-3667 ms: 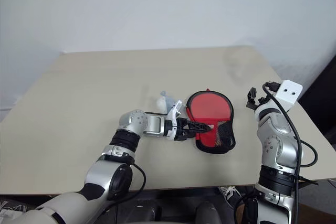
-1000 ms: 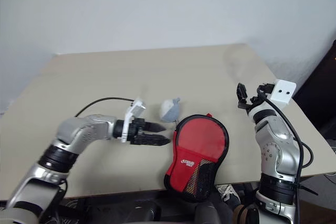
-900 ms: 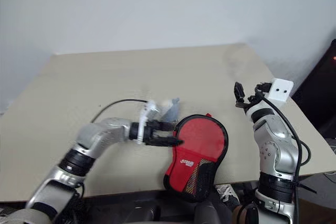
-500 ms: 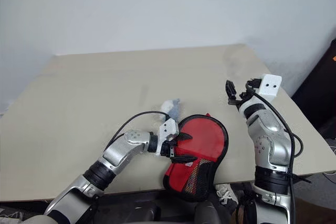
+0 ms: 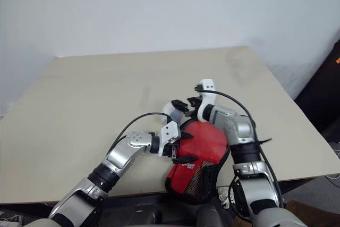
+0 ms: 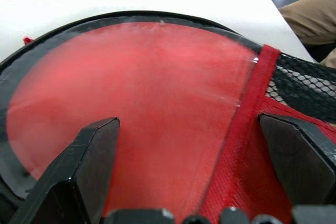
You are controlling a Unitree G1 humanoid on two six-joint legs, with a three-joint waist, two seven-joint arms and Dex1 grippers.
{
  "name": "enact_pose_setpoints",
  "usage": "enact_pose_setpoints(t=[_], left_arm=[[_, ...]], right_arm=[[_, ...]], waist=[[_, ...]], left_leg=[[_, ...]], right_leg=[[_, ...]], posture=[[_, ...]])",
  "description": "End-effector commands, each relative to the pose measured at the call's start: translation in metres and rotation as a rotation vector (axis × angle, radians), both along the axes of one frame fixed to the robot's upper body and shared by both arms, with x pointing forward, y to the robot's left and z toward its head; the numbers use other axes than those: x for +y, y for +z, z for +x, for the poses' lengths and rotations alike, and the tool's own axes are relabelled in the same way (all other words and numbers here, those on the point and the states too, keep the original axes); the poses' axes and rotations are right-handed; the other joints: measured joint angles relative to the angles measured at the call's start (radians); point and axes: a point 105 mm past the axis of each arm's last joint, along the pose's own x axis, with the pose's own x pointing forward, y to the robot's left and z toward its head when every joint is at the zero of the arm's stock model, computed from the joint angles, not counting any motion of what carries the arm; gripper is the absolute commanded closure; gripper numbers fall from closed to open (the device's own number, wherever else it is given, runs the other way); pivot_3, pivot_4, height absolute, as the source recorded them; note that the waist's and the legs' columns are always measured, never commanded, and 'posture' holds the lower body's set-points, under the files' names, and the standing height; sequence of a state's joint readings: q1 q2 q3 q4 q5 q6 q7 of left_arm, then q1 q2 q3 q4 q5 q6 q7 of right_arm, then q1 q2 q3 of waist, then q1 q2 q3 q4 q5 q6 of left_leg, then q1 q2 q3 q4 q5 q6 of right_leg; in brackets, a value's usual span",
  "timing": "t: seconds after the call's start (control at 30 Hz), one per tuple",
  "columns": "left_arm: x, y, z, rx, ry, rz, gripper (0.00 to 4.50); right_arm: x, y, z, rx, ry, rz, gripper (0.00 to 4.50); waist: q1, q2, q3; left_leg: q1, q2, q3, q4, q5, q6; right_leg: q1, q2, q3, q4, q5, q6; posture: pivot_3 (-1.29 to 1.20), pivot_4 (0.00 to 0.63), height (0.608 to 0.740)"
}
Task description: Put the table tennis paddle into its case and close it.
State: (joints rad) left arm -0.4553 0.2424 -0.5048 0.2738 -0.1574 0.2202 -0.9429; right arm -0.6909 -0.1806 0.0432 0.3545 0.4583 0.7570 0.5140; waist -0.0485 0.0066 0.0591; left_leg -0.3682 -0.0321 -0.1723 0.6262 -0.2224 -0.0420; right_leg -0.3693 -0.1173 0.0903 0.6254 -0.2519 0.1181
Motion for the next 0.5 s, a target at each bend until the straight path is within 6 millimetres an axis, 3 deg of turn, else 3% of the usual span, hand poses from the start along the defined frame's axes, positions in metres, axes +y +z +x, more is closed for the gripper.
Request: enact_pose_setpoints(t=[0.03, 0.33, 0.43, 0.5], left_arm=[[0.013, -0.036, -0.005, 0.077, 0.041, 0.128, 0.03], [0.014, -0.034, -0.003, 0.065, 0.064, 0.122, 0.03], [0.013, -0.035, -0.003, 0.071, 0.071, 0.123, 0.0], [0.013, -0.036, -0.002, 0.074, 0.074, 0.126, 0.0]], right_arm=[[0.021, 0.006, 0.004, 0.009, 0.071, -0.011, 0.0], [0.03, -0.02, 0.0, 0.049, 0.124, -0.16, 0.0], [0.03, -0.02, -0.002, 0.023, 0.14, -0.182, 0.58], [0.031, -0.013, -0.003, -0.006, 0.145, -0.16, 1.25]], waist=[[0.0, 0.0, 0.0], [-0.004, 0.0, -0.001], [-0.004, 0.0, -0.001], [-0.003, 0.0, -0.001]], left_leg=[[0.0, 0.0, 0.0, 0.0, 0.0, 0.0], [0.004, 0.0, -0.001, -0.001, 0.0, 0.0], [0.005, 0.0, -0.001, -0.001, 0.0, 0.0], [0.005, 0.0, -0.001, -0.001, 0.0, 0.0]], right_leg=[[0.0, 0.0, 0.0, 0.0, 0.0, 0.0], [0.004, 0.0, 0.0, 0.0, 0.0, 0.0], [0.004, 0.0, 0.0, 0.0, 0.0, 0.0], [0.005, 0.0, 0.0, 0.0, 0.0, 0.0]], posture=[[0.0, 0.0, 0.74], [0.0, 0.0, 0.74], [0.0, 0.0, 0.74], [0.0, 0.0, 0.74]])
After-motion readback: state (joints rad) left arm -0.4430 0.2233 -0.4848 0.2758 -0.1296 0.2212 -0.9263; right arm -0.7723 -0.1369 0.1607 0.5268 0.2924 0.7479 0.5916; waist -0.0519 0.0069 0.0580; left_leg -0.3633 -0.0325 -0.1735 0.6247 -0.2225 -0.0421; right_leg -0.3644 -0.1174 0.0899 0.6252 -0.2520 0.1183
